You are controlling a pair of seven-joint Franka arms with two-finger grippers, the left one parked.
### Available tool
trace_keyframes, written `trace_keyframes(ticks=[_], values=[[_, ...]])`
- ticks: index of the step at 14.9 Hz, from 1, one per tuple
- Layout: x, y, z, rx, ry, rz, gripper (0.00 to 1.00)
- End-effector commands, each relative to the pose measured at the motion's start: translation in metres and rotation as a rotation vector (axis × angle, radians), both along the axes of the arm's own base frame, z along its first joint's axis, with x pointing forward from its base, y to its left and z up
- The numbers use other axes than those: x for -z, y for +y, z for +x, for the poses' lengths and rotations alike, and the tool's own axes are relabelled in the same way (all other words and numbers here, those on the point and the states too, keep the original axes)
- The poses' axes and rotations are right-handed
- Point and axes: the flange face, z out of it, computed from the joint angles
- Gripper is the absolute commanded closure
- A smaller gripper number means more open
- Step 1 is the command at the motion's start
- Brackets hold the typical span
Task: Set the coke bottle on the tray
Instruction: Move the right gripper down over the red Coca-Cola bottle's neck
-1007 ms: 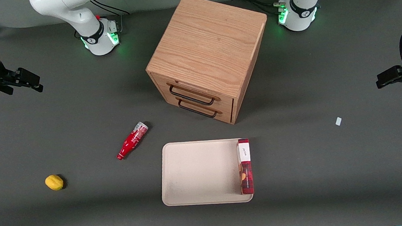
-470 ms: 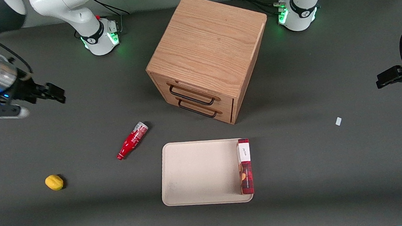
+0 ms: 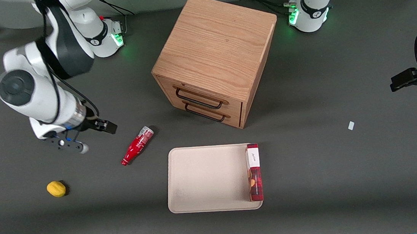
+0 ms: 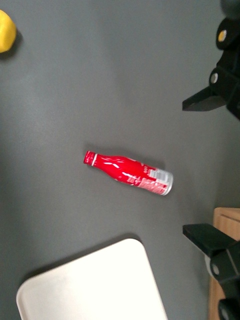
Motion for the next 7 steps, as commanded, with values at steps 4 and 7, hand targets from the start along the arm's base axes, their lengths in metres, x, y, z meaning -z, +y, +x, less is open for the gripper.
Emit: trace_keyframes(ticks=[4, 7], values=[[0.126, 0.002, 0.01, 0.211, -0.018, 0.0, 0.0], [0.185, 0.0, 0.002, 0.253, -0.051, 0.01, 0.0]])
